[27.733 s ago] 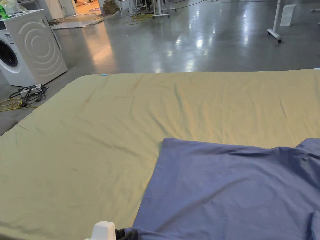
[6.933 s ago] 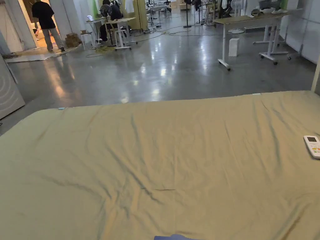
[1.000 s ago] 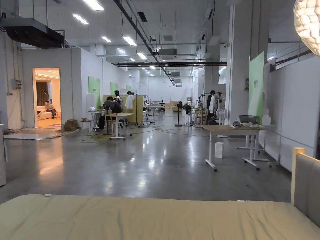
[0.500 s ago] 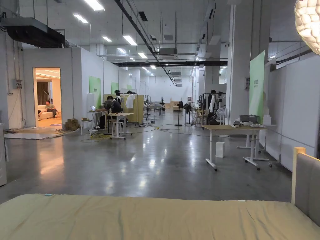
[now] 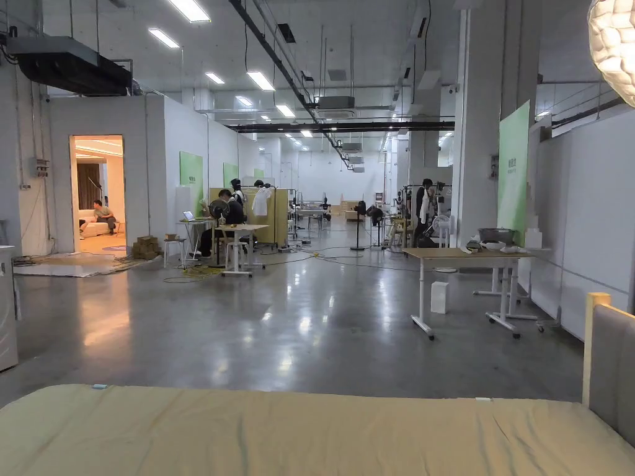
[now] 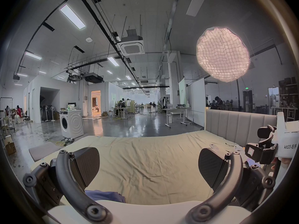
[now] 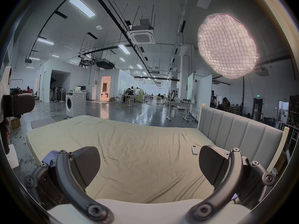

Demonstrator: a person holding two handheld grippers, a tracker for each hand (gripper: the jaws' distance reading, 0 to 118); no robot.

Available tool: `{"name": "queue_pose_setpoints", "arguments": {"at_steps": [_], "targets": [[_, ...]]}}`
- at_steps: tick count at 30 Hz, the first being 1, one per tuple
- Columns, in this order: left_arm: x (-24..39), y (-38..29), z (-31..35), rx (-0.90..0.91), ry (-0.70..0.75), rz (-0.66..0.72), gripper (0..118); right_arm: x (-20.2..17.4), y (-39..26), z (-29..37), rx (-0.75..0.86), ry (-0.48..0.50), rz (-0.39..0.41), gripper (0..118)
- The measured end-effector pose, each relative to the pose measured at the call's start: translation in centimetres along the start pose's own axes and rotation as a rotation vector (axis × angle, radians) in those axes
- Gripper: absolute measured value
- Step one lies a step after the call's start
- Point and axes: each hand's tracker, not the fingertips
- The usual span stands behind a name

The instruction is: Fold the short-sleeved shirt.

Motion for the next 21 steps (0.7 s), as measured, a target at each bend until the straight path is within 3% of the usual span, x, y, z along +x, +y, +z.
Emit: {"name": "queue_pose_setpoints", "arguments": {"at_steps": [11,13,15,18,21], "targets": [[0.0,0.3,-0.1,0.0,-0.001,-0.013,118,0.3,0.1,-0.6,-0.022,0.023,-0.031,118],[0.0,0.3,-0.2,-0.003,-0.004,-0.002,118,0.5,0.4,-1.0,-0.056,0.078,-0.088,118],[0.0,0.3,-0.3,-0.01,-0.009,0.008,118,1.0,0.4,-1.2,-0.109,0.137,-0.236,118],[0.1,0.3,-0.3,-0.01,-0.016,0.006,118,2.0,0.9,-0.7,-0.048,0.201,-0.374,118],[0.2,0.5,-0.2,-0.009,-0.014,-0.004,118,2.0,2.1,-0.3,-0.069,0.126,-0.429,118]]}}
